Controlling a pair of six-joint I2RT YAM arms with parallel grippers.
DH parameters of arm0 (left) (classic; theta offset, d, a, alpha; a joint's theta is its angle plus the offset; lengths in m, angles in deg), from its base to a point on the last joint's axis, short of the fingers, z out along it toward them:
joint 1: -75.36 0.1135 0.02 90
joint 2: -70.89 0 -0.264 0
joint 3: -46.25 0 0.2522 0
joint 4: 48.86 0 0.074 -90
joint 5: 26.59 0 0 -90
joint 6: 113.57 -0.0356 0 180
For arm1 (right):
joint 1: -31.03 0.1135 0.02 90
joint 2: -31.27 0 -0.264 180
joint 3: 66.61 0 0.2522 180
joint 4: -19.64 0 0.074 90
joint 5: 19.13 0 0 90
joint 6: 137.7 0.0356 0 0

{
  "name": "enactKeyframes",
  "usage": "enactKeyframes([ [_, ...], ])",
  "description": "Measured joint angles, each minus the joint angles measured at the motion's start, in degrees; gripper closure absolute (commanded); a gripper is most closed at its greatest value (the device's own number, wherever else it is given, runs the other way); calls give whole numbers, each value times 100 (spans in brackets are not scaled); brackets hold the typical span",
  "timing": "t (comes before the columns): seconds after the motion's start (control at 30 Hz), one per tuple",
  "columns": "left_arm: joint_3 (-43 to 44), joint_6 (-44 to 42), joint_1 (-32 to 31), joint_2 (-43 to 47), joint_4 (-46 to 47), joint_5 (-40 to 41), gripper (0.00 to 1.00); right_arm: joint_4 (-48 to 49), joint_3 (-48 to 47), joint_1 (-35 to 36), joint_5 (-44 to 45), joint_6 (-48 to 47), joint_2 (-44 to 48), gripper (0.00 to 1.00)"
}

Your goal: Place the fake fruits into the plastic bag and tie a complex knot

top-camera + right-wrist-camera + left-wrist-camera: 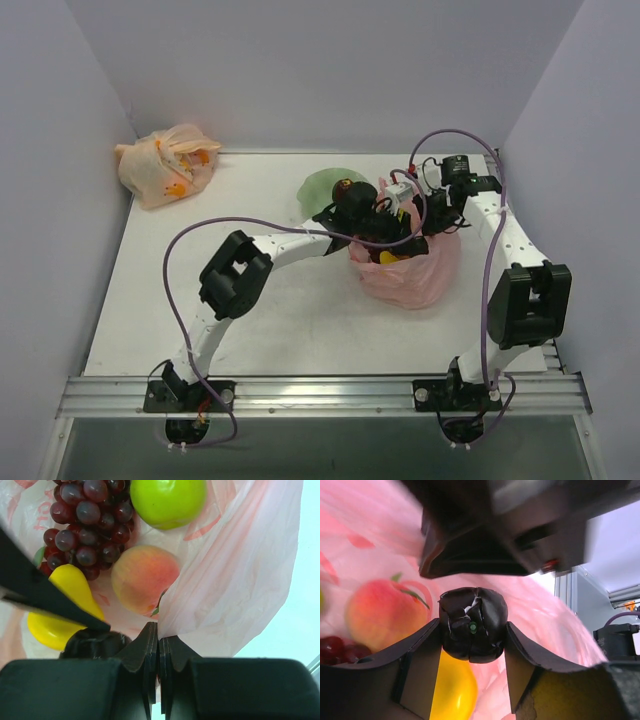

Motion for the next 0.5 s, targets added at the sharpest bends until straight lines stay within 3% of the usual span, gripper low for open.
enactKeyframes([
  [0.17, -153, 175, -15, -133, 31, 138, 3, 2, 92, -42, -42, -4, 31, 100],
  [0.5, -621, -376, 197, 367, -140, 463, 2, 7, 181, -87, -90, -4, 48, 100],
])
